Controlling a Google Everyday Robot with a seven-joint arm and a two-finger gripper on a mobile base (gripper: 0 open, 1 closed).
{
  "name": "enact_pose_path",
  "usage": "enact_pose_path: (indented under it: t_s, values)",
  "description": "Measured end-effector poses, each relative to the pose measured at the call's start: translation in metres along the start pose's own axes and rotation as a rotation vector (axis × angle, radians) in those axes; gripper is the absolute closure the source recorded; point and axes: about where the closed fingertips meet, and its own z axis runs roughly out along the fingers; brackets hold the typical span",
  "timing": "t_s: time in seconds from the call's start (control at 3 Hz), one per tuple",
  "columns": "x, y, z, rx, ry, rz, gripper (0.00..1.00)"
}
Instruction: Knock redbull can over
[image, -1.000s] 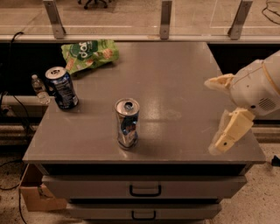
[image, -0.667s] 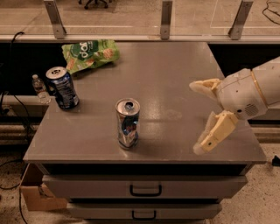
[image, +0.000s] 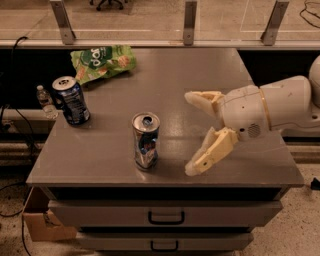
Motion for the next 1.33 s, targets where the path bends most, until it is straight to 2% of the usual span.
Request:
enact_pose_path:
  t_s: [0.67,1.33]
  values:
    - [-0.021,0.015,0.036,-0.007,-0.047,-0.02,0.0]
    - [-0.024,0.019,0.064,-0.02,-0.096,-0.039,0.0]
